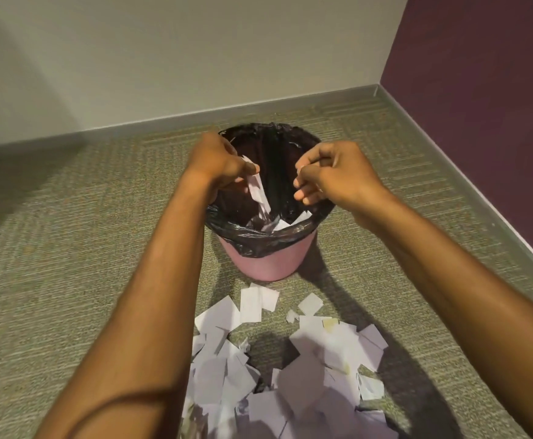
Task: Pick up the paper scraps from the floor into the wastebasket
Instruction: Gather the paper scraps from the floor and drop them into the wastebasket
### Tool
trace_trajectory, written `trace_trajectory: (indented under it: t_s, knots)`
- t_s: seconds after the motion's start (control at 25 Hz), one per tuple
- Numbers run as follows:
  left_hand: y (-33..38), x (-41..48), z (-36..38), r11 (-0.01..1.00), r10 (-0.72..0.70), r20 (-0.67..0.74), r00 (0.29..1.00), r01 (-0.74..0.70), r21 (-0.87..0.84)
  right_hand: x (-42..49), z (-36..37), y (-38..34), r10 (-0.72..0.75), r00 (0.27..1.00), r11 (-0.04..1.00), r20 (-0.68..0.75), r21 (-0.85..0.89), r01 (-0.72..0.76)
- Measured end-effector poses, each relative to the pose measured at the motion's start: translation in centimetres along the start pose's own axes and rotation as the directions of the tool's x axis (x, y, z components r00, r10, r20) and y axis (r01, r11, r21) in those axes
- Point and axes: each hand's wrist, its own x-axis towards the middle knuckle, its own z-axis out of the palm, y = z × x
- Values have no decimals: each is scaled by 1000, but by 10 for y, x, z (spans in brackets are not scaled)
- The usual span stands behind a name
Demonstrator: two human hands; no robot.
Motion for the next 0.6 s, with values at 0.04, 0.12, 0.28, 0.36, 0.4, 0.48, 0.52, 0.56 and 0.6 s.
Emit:
trace_trajectory:
  t_s: [0.04,0.12,0.28,0.36,0.4,0.48,0.52,0.56,0.6]
  knots:
    - [-5,-2,0,1000,17,-18,1000,-17,0,-9,-4,-2,-42,998,999,35,-2,42]
    - [-10,-14,-2,993,114,-113,987,-117,-18,-29,-18,-2,-116,977,993,181,16,115]
    - [-10,-68,1,921,207,-241,948,-272,-279,-72,-46,32,10,833,1000,552,1,-13]
    - [-18,-95,14,952,202,50,978,-184,-243,-85,-34,74,140,769,989,624,-125,-78]
    - [-27,-102,25,984,154,285,946,-121,-132,-91,-23,103,186,749,973,636,-224,-51]
    - [-65,-108,60,986,-80,622,779,-30,164,-100,2,166,257,725,874,639,-473,108]
    - [-94,-110,83,945,-199,666,719,-40,326,-105,13,192,303,717,798,627,-578,169]
    - [-125,-113,106,876,-284,653,702,-88,475,-110,22,209,351,713,720,606,-662,208]
    - [-155,-117,128,795,-328,610,721,-137,590,-115,28,223,382,715,640,586,-726,253]
